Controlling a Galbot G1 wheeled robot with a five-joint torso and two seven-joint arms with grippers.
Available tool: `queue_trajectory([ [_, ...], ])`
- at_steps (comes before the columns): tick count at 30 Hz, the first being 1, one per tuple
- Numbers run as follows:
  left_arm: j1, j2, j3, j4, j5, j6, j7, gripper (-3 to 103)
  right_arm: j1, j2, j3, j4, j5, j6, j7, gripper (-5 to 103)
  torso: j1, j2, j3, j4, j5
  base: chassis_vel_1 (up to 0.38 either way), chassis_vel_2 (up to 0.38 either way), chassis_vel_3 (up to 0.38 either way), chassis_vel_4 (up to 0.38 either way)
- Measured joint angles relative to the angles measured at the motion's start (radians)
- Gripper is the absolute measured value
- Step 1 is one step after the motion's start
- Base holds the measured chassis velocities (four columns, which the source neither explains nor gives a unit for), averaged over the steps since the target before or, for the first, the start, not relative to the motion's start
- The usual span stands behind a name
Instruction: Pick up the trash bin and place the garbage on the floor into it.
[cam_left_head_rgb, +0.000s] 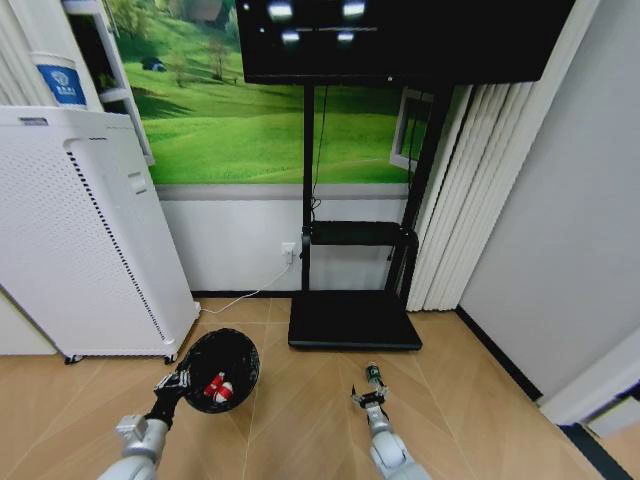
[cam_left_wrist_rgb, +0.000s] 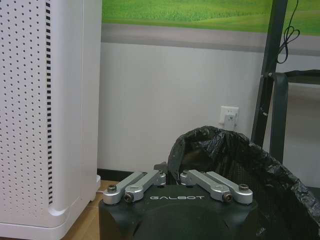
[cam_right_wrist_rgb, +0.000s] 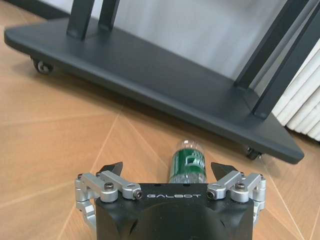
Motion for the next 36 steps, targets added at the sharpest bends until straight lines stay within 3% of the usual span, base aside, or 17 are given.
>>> queue_trajectory([
  [8,-0.010,-0.002,0.009,0.015,0.001,-0.012,0.012,7,0.049,0.033,0.008,-0.105,-0.005,-0.024,0.042,97,0.000,0.000,0.000,0.0000,-0.0001,0.000,0.000,0.000,0.000],
  [12,-0.011,-0.003,0.010,0.027,0.001,-0.017,0.023,7,0.071,0.048,0.013,-0.156,-0.005,-0.035,0.073,90,0.000,0.000,0.000,0.0001,0.0000,0.000,0.000,0.000,0.000],
  [20,-0.016,-0.005,0.013,0.039,-0.005,-0.020,0.034,7,0.127,0.062,0.018,-0.232,0.006,-0.053,0.092,89,0.000,0.000,0.000,0.0001,0.0000,0.000,0.000,0.000,0.000],
  [36,-0.008,-0.020,0.010,0.029,-0.017,-0.030,0.056,7,0.160,0.065,0.021,-0.265,0.079,-0.140,0.143,82,0.000,0.000,0.000,0.0000,0.0000,0.000,0.000,0.000,0.000],
])
